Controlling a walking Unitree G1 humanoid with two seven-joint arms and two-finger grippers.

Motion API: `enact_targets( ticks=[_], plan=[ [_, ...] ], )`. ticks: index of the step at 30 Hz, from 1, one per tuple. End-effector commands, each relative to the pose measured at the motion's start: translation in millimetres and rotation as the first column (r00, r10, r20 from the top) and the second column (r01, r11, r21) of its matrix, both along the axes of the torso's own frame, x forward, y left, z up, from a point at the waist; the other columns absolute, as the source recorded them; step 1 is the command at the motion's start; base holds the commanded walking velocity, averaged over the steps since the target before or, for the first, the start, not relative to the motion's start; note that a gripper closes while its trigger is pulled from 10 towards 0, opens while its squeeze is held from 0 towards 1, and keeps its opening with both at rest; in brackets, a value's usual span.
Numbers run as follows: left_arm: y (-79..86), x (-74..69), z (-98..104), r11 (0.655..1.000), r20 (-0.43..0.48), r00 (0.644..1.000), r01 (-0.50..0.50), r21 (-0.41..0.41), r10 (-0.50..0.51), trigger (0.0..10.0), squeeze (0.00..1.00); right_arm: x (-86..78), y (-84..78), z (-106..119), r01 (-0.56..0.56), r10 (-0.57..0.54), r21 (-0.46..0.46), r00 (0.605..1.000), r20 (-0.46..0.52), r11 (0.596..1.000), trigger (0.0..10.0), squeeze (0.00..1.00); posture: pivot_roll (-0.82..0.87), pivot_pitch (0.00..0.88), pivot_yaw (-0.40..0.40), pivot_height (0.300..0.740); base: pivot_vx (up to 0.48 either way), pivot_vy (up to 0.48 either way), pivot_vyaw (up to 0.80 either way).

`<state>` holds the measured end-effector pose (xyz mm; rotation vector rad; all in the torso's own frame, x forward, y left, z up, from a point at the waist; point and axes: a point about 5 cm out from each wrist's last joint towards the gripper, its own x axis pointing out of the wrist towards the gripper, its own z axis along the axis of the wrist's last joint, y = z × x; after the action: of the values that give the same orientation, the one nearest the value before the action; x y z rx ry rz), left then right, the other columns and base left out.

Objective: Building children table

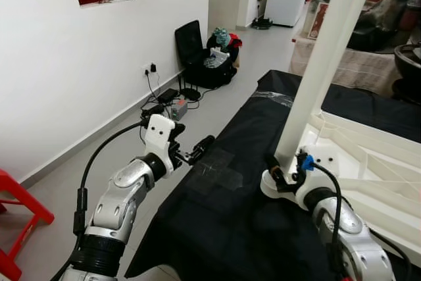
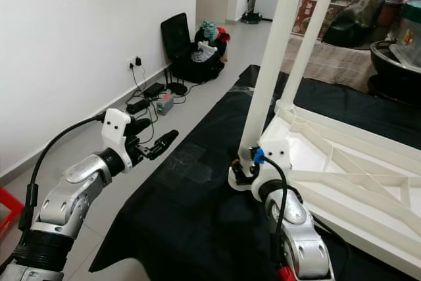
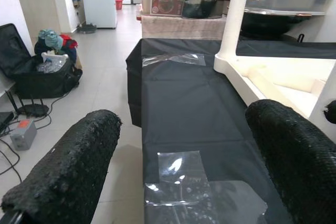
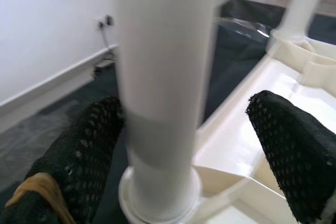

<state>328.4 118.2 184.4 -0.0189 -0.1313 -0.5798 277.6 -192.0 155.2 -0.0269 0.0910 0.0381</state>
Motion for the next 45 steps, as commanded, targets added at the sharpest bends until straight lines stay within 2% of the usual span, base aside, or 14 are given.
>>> enact_targets(
  ticks=[1,9,10,12,13,16,17,18,29,35,38,41,43,45],
  plan=[
    [2.7,-0.6,-0.8,1.000,0.002,1.000,-0.007,0.000,0.007,10.0,0.00,1.5,4.0,4.7,-0.022,0.021,0.018,1.000,0.016,1.000,10.0,0.00,0.06,0.000,-0.075,0.740,0.000,0.000,0.00],
    [-0.2,0.3,-1.9,1.000,0.000,1.000,-0.005,-0.003,0.005,10.0,0.00,8.4,13.7,4.7,-0.011,0.010,0.021,1.000,0.025,1.000,10.0,0.00,0.05,0.000,-0.070,0.740,0.000,0.000,0.00],
    [-1.5,0.5,-1.8,1.000,0.001,1.000,-0.003,-0.005,0.003,10.0,0.00,12.8,13.6,4.3,0.021,-0.023,0.049,0.999,0.025,0.999,0.9,0.00,0.06,0.000,-0.073,0.740,0.000,0.000,0.00],
    [-2.3,0.6,-1.5,1.000,0.002,1.000,-0.002,-0.006,0.002,10.0,0.00,15.6,13.2,4.1,0.042,-0.044,0.071,0.999,0.024,0.997,0.9,0.00,0.06,0.000,-0.073,0.740,0.000,0.000,0.00],
    [-2.0,0.7,-1.6,1.000,0.002,1.000,-0.002,-0.006,0.002,10.0,0.00,17.2,16.7,5.4,0.029,-0.031,0.073,0.999,0.032,0.997,0.0,0.00,0.06,0.000,-0.072,0.740,0.000,0.000,0.00],
    [-1.5,0.6,-1.9,1.000,0.001,1.000,-0.002,-0.005,0.002,10.0,0.00,17.2,22.2,5.3,-0.007,0.005,0.073,0.999,0.035,0.997,0.0,0.00,0.06,0.000,-0.073,0.740,0.000,0.000,0.00],
    [-1.1,0.6,-2.2,1.000,0.000,1.000,-0.003,-0.005,0.003,10.0,0.00,16.8,26.1,5.0,-0.034,0.031,0.068,0.999,0.036,0.997,1.5,0.00,0.06,0.000,-0.073,0.740,0.000,0.000,0.00],
    [-1.1,0.4,-2.6,1.000,-0.001,1.000,-0.003,-0.004,0.003,10.0,0.00,16.5,28.8,3.0,-0.044,0.042,0.059,0.999,0.034,0.997,0.0,0.00,0.05,0.000,-0.073,0.740,0.000,0.000,0.00],
    [-5.6,-0.4,-3.5,1.000,-0.003,1.000,0.005,-0.005,-0.005,10.0,0.00,11.9,36.1,-3.8,-0.083,0.082,0.020,0.996,0.038,0.996,0.0,0.00,0.04,0.000,-0.066,0.740,0.000,0.000,0.00],
    [-5.6,-1.2,-6.7,1.000,-0.012,1.000,0.009,-0.003,-0.009,10.0,0.00,-22.4,22.0,-17.8,-0.252,0.251,-0.060,0.967,-0.032,0.966,0.0,0.00,0.00,0.000,-0.051,0.740,0.000,0.000,0.00],
    [-8.2,-1.1,-8.5,1.000,-0.019,1.000,0.015,-0.006,-0.016,10.0,0.00,-52.0,7.4,-31.7,-0.363,0.349,-0.100,0.927,-0.136,0.926,0.0,0.00,-0.01,0.000,-0.043,0.740,0.000,0.000,0.00],
    [-12.7,-1.4,-9.8,0.999,-0.025,0.999,0.032,-0.012,-0.032,10.0,0.00,-91.5,-8.7,-43.0,-0.521,0.473,-0.118,0.833,-0.286,0.845,0.0,0.00,-0.05,0.000,-0.023,0.740,0.000,0.000,0.00],
    [-13.7,-1.4,-10.0,0.999,-0.026,0.999,0.036,-0.013,-0.036,10.0,0.00,-100.1,-14.0,-44.3,-0.549,0.491,-0.120,0.810,-0.321,0.827,0.0,0.00,-0.05,0.000,-0.023,0.740,0.000,0.000,0.00],
    [-15.5,0.0,-9.6,0.999,-0.025,0.999,0.044,-0.011,-0.045,10.0,0.00,-109.6,-49.3,-50.1,-0.540,0.433,-0.170,0.795,-0.425,0.824,0.0,0.00,-0.05,0.000,-0.027,0.740,0.000,0.000,0.00]
  ],
)
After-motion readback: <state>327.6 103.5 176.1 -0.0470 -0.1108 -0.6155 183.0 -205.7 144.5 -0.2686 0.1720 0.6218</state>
